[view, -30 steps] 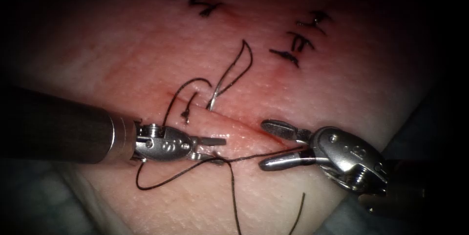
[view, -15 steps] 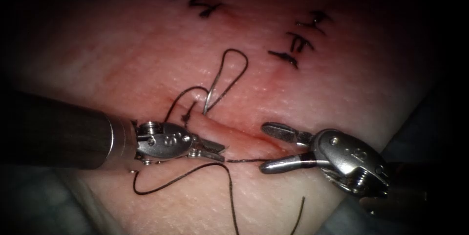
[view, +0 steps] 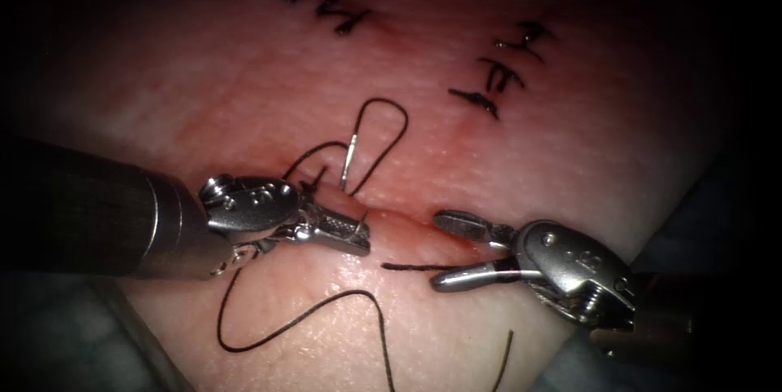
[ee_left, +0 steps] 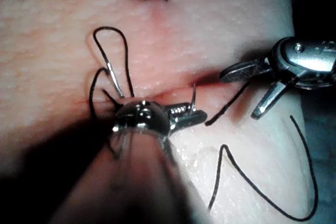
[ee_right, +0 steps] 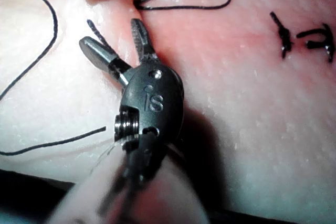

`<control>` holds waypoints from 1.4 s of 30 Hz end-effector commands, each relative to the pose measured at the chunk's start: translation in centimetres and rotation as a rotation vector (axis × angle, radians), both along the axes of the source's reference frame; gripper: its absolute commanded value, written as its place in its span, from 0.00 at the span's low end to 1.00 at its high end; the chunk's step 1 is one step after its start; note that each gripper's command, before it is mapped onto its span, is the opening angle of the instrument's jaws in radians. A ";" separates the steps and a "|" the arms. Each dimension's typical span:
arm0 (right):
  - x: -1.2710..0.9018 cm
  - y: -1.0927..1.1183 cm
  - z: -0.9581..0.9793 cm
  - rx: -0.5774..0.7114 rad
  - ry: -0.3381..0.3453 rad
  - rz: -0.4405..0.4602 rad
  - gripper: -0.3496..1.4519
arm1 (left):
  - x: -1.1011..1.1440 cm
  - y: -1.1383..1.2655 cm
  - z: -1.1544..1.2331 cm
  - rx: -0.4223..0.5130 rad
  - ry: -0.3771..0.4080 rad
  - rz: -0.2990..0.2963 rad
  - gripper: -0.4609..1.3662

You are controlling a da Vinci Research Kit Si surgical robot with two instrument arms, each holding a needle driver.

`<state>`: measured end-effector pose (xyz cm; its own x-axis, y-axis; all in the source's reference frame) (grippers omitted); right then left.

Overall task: Wound Closure
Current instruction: Grab the needle with the left tool and extract it from the wound

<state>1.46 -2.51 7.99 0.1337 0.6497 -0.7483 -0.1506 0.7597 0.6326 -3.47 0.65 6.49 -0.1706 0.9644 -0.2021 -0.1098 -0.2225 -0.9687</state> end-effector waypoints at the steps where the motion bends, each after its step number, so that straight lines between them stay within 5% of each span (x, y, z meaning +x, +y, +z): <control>1: 0.00 -0.01 0.01 -0.002 -0.003 -0.001 0.56 | 0.00 0.03 -0.01 0.016 -0.024 0.007 0.06; 11: 0.29 -0.27 0.14 -0.022 -0.064 -0.033 0.54 | 0.11 0.23 -0.09 0.125 -0.044 -0.029 0.06; 28: 0.48 -0.53 0.59 -0.058 -0.140 -0.059 0.50 | 0.18 0.68 -0.40 0.675 -0.030 -0.114 0.06; 34: 0.48 -0.54 0.60 -0.059 -0.142 -0.061 0.51 | 0.24 0.79 -0.59 0.821 -0.060 -0.069 0.06; 42: 0.49 -0.54 0.60 -0.057 -0.149 -0.066 0.51 | 0.41 1.04 -0.98 0.901 -0.161 -0.034 0.06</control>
<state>1.96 -3.05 8.59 0.2876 0.5923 -0.7526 -0.1861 0.8054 0.5627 -3.03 1.73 5.44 -0.1744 0.7776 0.6041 0.0409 0.6187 -0.7846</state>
